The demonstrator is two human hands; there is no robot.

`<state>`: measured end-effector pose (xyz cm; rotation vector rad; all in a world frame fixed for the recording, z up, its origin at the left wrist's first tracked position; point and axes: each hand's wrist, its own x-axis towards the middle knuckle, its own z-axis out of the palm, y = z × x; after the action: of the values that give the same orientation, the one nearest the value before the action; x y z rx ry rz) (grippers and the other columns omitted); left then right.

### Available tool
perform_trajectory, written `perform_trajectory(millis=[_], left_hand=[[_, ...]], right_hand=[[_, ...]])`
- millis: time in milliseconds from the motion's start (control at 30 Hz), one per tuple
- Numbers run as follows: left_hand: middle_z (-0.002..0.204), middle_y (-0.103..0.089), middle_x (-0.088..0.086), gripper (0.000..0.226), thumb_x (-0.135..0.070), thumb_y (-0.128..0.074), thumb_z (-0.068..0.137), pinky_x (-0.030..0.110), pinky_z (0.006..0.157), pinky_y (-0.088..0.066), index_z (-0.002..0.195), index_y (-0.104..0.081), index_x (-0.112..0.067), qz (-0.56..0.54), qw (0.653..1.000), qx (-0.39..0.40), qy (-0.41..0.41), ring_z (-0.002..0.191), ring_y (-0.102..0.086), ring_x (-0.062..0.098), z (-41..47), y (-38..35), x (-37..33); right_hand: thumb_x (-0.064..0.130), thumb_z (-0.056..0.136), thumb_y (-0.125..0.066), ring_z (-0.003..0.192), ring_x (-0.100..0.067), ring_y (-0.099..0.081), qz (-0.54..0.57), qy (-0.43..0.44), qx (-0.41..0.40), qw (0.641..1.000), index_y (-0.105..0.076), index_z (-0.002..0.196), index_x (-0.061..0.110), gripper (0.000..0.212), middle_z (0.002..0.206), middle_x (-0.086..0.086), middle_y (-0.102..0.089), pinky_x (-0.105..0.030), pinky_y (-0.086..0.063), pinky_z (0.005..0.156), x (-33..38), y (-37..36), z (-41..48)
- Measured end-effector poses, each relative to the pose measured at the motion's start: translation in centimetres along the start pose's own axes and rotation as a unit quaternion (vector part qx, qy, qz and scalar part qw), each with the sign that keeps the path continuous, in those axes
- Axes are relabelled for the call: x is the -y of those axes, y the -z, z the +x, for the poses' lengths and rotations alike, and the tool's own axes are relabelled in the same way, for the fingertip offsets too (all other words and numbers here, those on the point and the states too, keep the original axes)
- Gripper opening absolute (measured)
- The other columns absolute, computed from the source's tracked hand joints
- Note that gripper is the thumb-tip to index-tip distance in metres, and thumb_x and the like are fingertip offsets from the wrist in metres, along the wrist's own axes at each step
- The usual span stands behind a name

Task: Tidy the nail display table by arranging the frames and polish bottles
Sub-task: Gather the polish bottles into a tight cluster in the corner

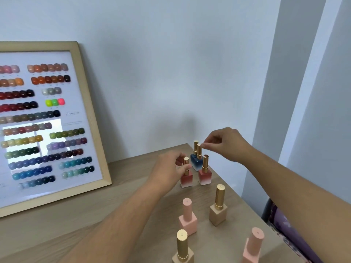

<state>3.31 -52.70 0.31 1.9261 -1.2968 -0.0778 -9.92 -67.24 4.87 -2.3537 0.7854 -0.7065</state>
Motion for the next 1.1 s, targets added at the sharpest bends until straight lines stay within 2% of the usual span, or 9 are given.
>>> perform_trajectory(millis=[133, 267, 400, 567, 700, 767, 900, 1000, 1100], left_hand=[[0.089, -0.066, -0.007, 0.029, -0.029, -0.076, 0.073, 0.018, 0.072, -0.044, 0.099, -0.065, -0.022, -0.007, 0.999, 0.003, 0.051, 0.084, -0.059, 0.008, -0.9, -1.1, 0.7], [0.084, -0.068, -0.011, 0.019, -0.026, -0.075, 0.075, 0.011, 0.065, -0.042, 0.093, -0.07, -0.026, -0.035, 0.996, 0.03, 0.073, 0.08, -0.061, 0.004, -1.3, -1.6, 1.1], [0.082, -0.067, -0.014, 0.017, -0.024, -0.076, 0.074, 0.011, 0.066, -0.045, 0.09, -0.071, -0.028, -0.049, 0.996, 0.026, 0.07, 0.078, -0.06, 0.001, -1.5, -1.6, 1.5], [0.082, -0.067, -0.015, 0.019, -0.023, -0.076, 0.074, 0.01, 0.067, -0.042, 0.092, -0.072, -0.028, -0.057, 0.996, 0.015, 0.061, 0.079, -0.06, 0.0, -1.8, -1.5, 2.0], [0.079, -0.065, -0.017, 0.016, -0.023, -0.075, 0.075, 0.009, 0.065, -0.041, 0.086, -0.068, -0.033, -0.055, 0.997, 0.011, 0.059, 0.078, -0.059, -0.002, -2.0, -1.3, 2.2], [0.079, -0.065, -0.016, 0.017, -0.024, -0.075, 0.075, 0.009, 0.063, -0.039, 0.086, -0.068, -0.033, -0.056, 0.997, 0.009, 0.06, 0.078, -0.059, 0.0, -2.0, -1.3, 2.2], [0.086, -0.066, -0.011, 0.021, -0.027, -0.074, 0.076, 0.018, 0.067, -0.043, 0.096, -0.069, -0.029, -0.037, 0.997, -0.001, 0.064, 0.079, -0.058, 0.005, -1.8, -1.6, 2.4], [0.087, -0.065, -0.011, 0.023, -0.026, -0.073, 0.077, 0.018, 0.067, -0.044, 0.099, -0.068, -0.028, -0.035, 0.997, -0.01, 0.068, 0.077, -0.057, 0.005, -1.4, -1.9, 2.5], [0.084, -0.065, -0.012, 0.023, -0.022, -0.072, 0.077, 0.016, 0.065, -0.043, 0.099, -0.068, -0.028, -0.035, 0.996, -0.014, 0.075, 0.074, -0.057, 0.004, -0.9, -2.4, 2.7]], right_hand=[[0.039, 0.074, -0.073, 0.056, -0.011, -0.054, -0.076, -0.056, 0.03, 0.995, -0.072, 0.078, 0.01, 0.03, 0.069, 0.0, -0.066, -0.021, -0.04, 0.047, 1.4, -0.2, 2.5], [0.033, 0.074, -0.074, 0.062, -0.02, -0.054, -0.119, -0.084, 0.067, 0.987, -0.072, 0.085, -0.002, 0.038, 0.074, -0.015, -0.067, -0.029, -0.046, 0.058, 2.8, -1.0, 3.7], [0.022, 0.074, -0.073, 0.061, -0.02, -0.055, -0.151, -0.077, 0.094, 0.981, -0.071, 0.088, -0.005, 0.03, 0.069, -0.011, -0.064, -0.024, -0.043, 0.053, 3.6, -1.4, 3.7], [0.023, 0.072, -0.075, 0.064, -0.019, -0.062, -0.208, -0.062, 0.137, 0.967, -0.073, 0.084, -0.002, 0.028, 0.075, -0.011, -0.071, -0.021, -0.044, 0.051, 4.9, -1.6, 3.3], [0.027, 0.076, -0.072, 0.077, -0.021, -0.068, -0.232, -0.027, 0.15, 0.961, -0.073, 0.088, -0.002, 0.031, 0.086, -0.013, -0.075, -0.02, -0.044, 0.054, 6.0, -2.7, 3.5], [0.027, 0.076, -0.073, 0.075, -0.02, -0.065, -0.238, -0.018, 0.144, 0.96, -0.072, 0.09, -0.002, 0.032, 0.088, -0.013, -0.074, -0.022, -0.045, 0.055, 6.4, -3.3, 3.8], [0.022, 0.074, -0.076, 0.076, -0.022, -0.062, -0.236, -0.007, 0.114, 0.965, -0.068, 0.092, -0.002, 0.031, 0.092, -0.016, -0.071, -0.031, -0.052, 0.069, 6.5, -3.9, 4.6], [0.028, 0.074, -0.076, 0.077, -0.024, -0.064, -0.242, -0.005, 0.104, 0.965, -0.068, 0.093, -0.001, 0.036, 0.09, -0.015, -0.072, -0.032, -0.053, 0.072, 6.3, -3.5, 4.8], [0.03, 0.08, -0.068, 0.065, -0.027, -0.064, -0.184, -0.024, 0.006, 0.983, -0.069, 0.085, -0.005, 0.035, 0.08, -0.02, -0.072, -0.04, -0.058, 0.071, 4.8, -1.6, 4.2]])
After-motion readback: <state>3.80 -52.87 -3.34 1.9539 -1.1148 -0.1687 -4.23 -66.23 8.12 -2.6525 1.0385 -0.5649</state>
